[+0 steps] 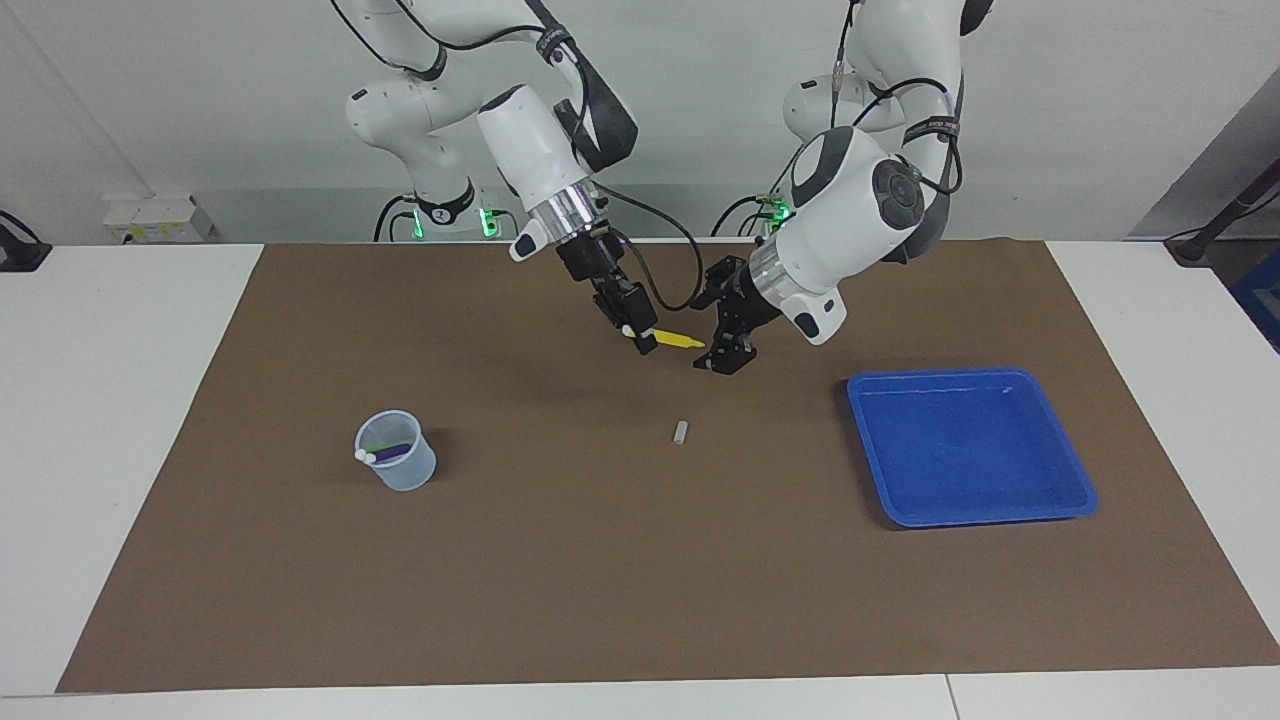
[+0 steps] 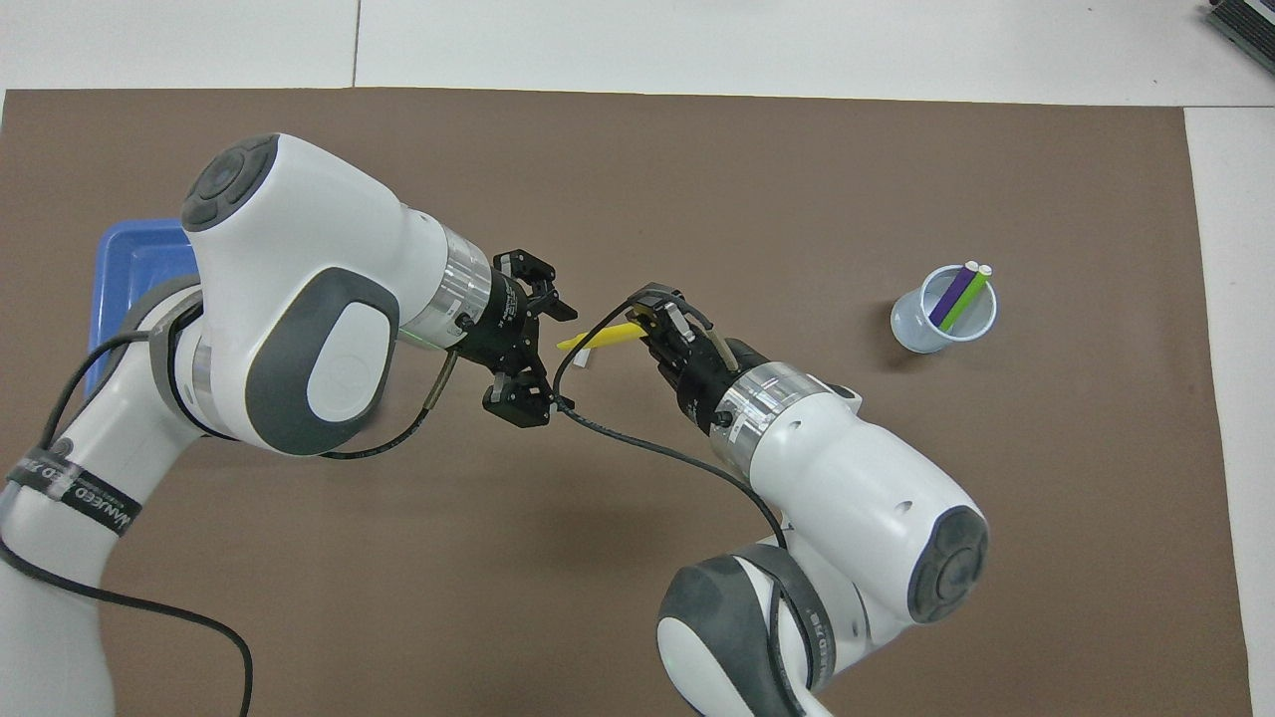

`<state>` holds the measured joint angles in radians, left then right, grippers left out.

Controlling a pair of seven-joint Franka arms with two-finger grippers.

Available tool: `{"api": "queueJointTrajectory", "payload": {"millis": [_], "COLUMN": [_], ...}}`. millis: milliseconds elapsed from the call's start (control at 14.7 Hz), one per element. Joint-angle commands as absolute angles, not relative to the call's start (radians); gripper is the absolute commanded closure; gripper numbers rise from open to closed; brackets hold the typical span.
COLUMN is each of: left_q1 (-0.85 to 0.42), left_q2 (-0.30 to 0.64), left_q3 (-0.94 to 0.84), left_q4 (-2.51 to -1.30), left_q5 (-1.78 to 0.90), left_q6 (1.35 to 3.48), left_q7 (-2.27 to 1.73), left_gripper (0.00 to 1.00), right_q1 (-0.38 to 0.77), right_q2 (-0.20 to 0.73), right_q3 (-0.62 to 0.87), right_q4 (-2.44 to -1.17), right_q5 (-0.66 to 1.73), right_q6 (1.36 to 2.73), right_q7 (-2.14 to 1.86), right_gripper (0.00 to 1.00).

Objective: Transfer and insert pens with both arms
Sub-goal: 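Open the left gripper and withdraw it toward the blue tray, then carry the yellow pen with the right gripper toward the white cup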

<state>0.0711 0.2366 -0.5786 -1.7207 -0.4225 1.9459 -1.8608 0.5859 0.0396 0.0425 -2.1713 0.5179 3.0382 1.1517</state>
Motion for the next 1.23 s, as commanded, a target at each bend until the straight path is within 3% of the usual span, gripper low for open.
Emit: {"api": "queueJointTrajectory", "payload": {"millis": [0,613,1158], "left_q1": [0.093,0.302,0.337], "left_q2": [0.209,0.198,0.199], "left_q3": [-0.571,-0.568,-0.566], "left_q4": [-1.736,-1.741,-1.712], "left_q5": [-0.413,-0.353,-0.062], "left_q6": [1.907,1.802,1.813], "left_q7": [-1.816,-1.299,-0.759], "left_gripper": [0.01,0.01,0.01], "right_q1": [0.572,0.552,0.535], "right_q2": [0.041,0.04,0.038], "right_q3": [0.049,0.049,0.049], "right_q4": [-2.16,-2.16,-2.16], "right_q5": [0.537,0.537,0.537], "right_q6": [3.03,3.02,2.993], "right_q7": [1.14,1.111,1.077], "right_gripper": [1.0,1.0,1.0]}}
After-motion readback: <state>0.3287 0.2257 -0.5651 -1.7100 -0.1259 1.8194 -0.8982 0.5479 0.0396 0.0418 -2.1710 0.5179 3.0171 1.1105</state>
